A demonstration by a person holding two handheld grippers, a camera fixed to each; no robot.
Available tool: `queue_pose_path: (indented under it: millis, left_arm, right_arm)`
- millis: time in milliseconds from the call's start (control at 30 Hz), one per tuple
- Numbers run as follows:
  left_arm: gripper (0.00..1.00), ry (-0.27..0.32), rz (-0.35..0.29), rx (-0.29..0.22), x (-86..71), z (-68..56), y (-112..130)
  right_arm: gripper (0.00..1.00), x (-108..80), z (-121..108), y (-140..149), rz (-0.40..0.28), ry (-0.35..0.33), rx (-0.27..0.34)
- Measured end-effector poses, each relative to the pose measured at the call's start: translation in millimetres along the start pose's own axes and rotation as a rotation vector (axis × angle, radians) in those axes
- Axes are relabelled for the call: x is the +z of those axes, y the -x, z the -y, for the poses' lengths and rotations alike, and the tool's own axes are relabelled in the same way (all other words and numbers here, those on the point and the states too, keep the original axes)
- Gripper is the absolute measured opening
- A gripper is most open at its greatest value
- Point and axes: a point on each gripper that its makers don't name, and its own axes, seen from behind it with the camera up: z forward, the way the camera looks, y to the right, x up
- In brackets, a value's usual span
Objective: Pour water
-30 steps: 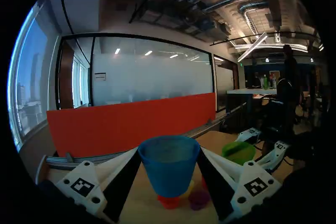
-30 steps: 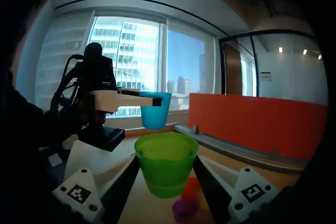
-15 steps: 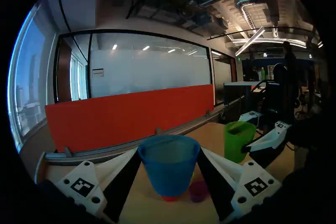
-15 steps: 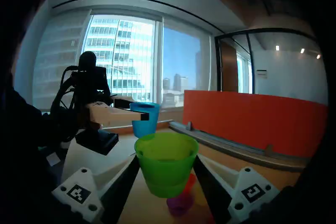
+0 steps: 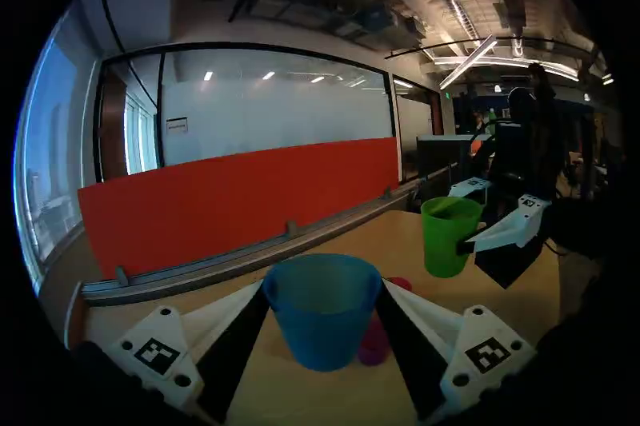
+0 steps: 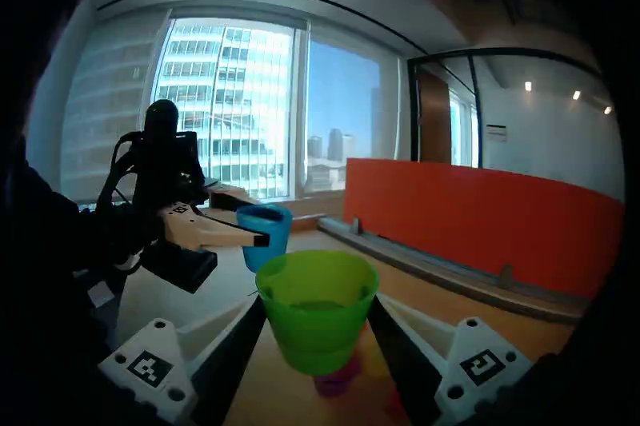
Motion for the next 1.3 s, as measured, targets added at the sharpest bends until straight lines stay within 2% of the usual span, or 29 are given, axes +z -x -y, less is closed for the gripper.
queue_pose_path:
  millis: [300,700,900,1300]
  left_arm:
    - [0.88,0.021,0.059,-0.002,6.4,-6.3,30]
    - [0.88,0.066,0.183,0.049,18.9,-22.5,75]
    - [0.88,0.081,0.237,0.074,22.7,-26.4,93]
    - [0.88,0.119,0.337,0.084,24.1,-34.8,135]
  right_arm:
    - [0.88,-8.7,-4,21,0.062,-0.006,0.002]
    - [0.88,-13.8,-13,56,0.162,-0.015,0.007]
    - [0.88,-15.7,-15,78,0.220,-0.024,0.001]
    - [0.88,-15.1,-16,114,0.310,-0.045,0.003]
